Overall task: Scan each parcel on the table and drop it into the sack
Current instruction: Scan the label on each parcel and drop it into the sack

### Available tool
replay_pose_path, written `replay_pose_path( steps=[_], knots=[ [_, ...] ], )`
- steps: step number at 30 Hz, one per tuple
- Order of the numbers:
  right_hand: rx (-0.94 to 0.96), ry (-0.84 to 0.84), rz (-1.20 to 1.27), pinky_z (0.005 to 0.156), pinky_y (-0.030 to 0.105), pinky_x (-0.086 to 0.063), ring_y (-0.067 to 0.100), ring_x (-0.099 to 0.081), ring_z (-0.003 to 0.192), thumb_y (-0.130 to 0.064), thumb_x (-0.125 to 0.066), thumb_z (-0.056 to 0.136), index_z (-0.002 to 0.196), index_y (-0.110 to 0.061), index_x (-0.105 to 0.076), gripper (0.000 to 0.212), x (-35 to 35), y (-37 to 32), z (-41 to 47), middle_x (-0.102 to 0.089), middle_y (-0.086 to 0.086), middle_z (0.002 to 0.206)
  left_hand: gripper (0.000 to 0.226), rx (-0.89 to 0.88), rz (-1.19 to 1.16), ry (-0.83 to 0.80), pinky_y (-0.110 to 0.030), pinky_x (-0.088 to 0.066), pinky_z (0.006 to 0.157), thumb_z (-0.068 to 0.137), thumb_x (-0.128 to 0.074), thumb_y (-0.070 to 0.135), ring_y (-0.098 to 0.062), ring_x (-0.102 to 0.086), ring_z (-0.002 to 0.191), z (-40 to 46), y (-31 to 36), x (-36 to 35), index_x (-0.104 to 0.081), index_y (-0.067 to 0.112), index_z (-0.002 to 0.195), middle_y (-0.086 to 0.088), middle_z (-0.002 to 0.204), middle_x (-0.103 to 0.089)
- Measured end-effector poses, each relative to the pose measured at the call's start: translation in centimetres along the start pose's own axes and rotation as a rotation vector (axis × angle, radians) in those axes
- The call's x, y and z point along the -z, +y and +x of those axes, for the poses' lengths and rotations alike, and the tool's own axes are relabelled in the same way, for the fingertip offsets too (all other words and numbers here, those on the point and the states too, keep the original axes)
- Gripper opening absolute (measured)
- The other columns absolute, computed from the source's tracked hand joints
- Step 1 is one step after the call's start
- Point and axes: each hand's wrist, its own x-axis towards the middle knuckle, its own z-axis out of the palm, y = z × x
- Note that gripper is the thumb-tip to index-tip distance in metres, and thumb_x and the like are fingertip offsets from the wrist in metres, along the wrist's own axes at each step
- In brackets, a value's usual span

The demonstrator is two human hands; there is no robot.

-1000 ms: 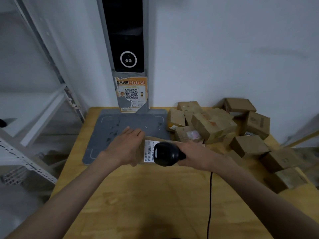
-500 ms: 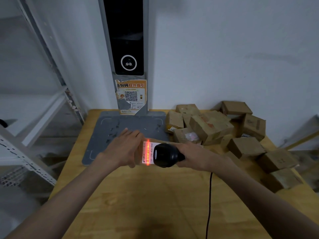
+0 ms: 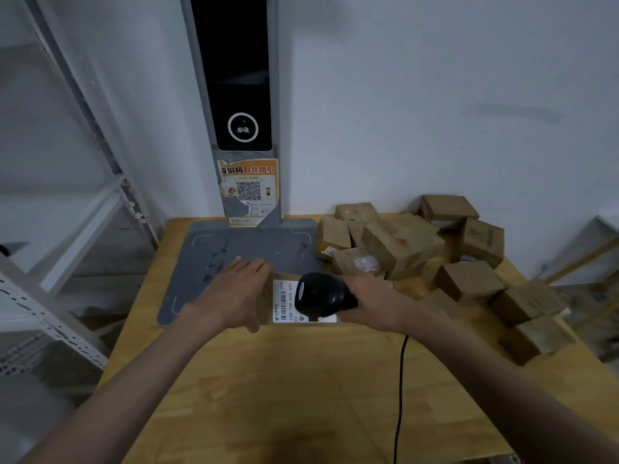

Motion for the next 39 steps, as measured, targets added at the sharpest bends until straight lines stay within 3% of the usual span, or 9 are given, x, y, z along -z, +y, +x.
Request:
replay_pose_path(
  steps=[3,8,18,22,26,30,32,36,39],
  knots=[
    [-0.102,0.117,0.088,0.067,0.025,-0.049,0.014,-0.064,0.077,-0.01,-0.068,0.087,0.095,-0.015,-0.061,0.012,0.2,0.5,-1.6,-0.063,-0.005,0.08,0.084,-0.015,-0.08,-0.057,-0.024,-0.039,0.078,0.057,-0.087,0.037,-0.011,-0.038,0.107,0.2,0.0,-0.7,-0.04,0.028,0.126,0.012,0.119,-0.044],
    [-0.275,0.24,0.166,0.055,0.01,-0.042,0.002,-0.053,0.058,-0.006,-0.068,0.085,0.077,-0.019,-0.055,0.021,0.2,1.1,-5.0,-0.057,-0.01,0.067,0.088,-0.087,-0.17,-0.144,-0.026,-0.045,0.083,0.056,-0.087,0.04,-0.009,-0.042,0.109,1.5,1.9,-1.2,-0.038,0.032,0.128,0.016,0.117,-0.042],
    [-0.464,0.369,0.382,0.066,0.031,-0.061,0.006,-0.072,0.064,-0.015,-0.066,0.09,0.094,-0.022,-0.059,0.011,-1.9,3.0,-13.7,-0.073,-0.002,0.079,0.094,-0.271,-0.275,-0.247,-0.027,-0.045,0.09,0.063,-0.081,0.056,-0.007,-0.044,0.11,5.0,12.8,-0.8,-0.04,0.023,0.141,0.013,0.123,-0.044],
    [-0.558,0.478,0.455,0.069,0.027,-0.061,0.005,-0.073,0.072,-0.019,-0.067,0.092,0.112,-0.022,-0.062,0.021,-3.3,4.1,-18.6,-0.076,-0.001,0.088,0.069,-0.361,-0.348,-0.271,-0.022,-0.042,0.073,0.062,-0.08,0.061,-0.001,-0.047,0.105,5.3,19.2,-0.9,-0.058,0.027,0.118,0.015,0.12,-0.05],
    [-0.683,0.6,0.565,0.074,0.037,-0.062,0.011,-0.073,0.08,-0.023,-0.072,0.091,0.117,-0.022,-0.063,0.028,-4.7,5.3,-24.3,-0.076,-0.003,0.091,0.078,-0.411,-0.374,-0.343,-0.024,-0.042,0.066,0.059,-0.076,0.07,-0.006,-0.053,0.096,4.7,25.8,-1.9,-0.047,0.033,0.121,0.013,0.108,-0.057],
    [-0.771,0.704,0.598,0.07,0.013,-0.052,-0.004,-0.064,0.082,-0.027,-0.072,0.09,0.115,-0.03,-0.062,0.027,-6.2,5.5,-30.7,-0.066,-0.02,0.088,0.078,-0.481,-0.345,-0.402,-0.03,-0.045,0.068,0.06,-0.073,0.072,-0.008,-0.053,0.091,2.4,32.4,-2.8,-0.043,0.036,0.122,0.01,0.102,-0.056],
    [-0.804,0.754,0.607,0.07,0.01,-0.046,-0.008,-0.062,0.083,-0.026,-0.074,0.089,0.115,-0.029,-0.065,0.028,-7.2,5.4,-33.9,-0.066,-0.02,0.089,0.074,-0.527,-0.328,-0.416,-0.031,-0.047,0.071,0.059,-0.074,0.07,-0.011,-0.054,0.093,1.3,35.3,-3.8,-0.047,0.037,0.119,0.014,0.099,-0.056],
    [-0.911,0.784,0.641,0.08,0.027,-0.055,0.002,-0.066,0.093,-0.023,-0.077,0.086,0.116,-0.022,-0.068,0.032,-9.3,5.2,-39.4,-0.071,-0.009,0.102,0.072,-0.598,-0.302,-0.484,-0.031,-0.041,0.068,0.055,-0.075,0.069,-0.015,-0.053,0.095,-1.1,40.3,-5.9,-0.05,0.036,0.113,0.009,0.103,-0.057],
    [-1.04,0.764,0.651,0.074,0.036,-0.054,0.013,-0.068,0.084,-0.024,-0.077,0.085,0.103,-0.015,-0.071,0.021,-10.6,5.0,-43.0,-0.073,0.0,0.091,0.068,-0.664,-0.288,-0.551,-0.03,-0.041,0.07,0.062,-0.077,0.066,-0.015,-0.051,0.1,-2.5,43.3,-7.4,-0.05,0.034,0.115,0.007,0.114,-0.056]
  ],
)
